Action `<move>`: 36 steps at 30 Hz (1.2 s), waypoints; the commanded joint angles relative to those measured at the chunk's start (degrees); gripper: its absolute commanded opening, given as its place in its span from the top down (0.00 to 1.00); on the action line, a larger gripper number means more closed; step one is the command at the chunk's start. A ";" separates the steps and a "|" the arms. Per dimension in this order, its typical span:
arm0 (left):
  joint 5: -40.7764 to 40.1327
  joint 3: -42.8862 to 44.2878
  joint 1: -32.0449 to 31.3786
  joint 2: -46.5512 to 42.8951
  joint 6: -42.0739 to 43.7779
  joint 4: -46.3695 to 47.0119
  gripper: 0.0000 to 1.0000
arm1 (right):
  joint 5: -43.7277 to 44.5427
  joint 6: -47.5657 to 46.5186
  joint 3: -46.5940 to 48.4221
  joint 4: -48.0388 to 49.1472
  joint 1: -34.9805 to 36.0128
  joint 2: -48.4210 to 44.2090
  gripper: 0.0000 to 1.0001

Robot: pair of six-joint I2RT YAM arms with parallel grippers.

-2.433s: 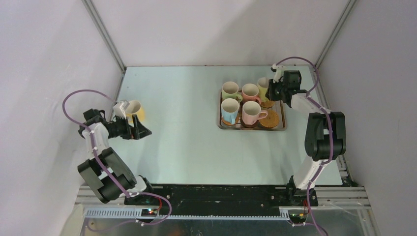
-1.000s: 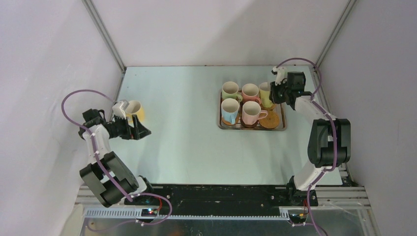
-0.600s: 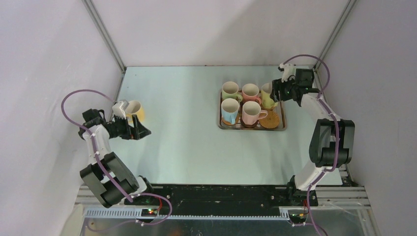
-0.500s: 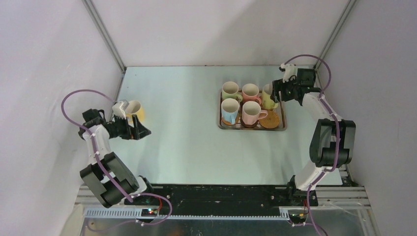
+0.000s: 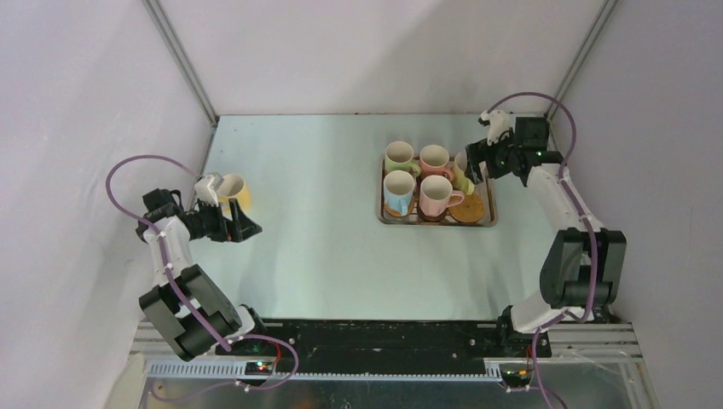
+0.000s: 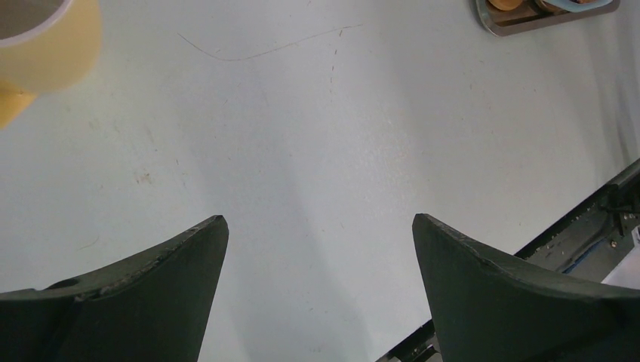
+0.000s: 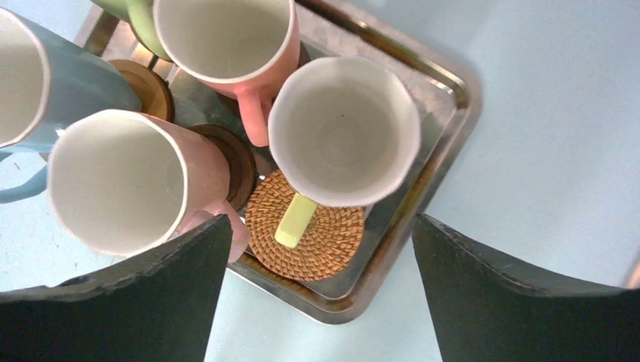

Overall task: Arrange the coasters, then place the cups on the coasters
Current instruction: Place the cup on the coaster.

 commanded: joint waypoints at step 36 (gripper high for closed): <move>-21.86 5.76 1.26 -4.41 -17.58 18.35 0.00 | -32.90 13.54 -14.96 12.38 -11.93 -30.49 0.01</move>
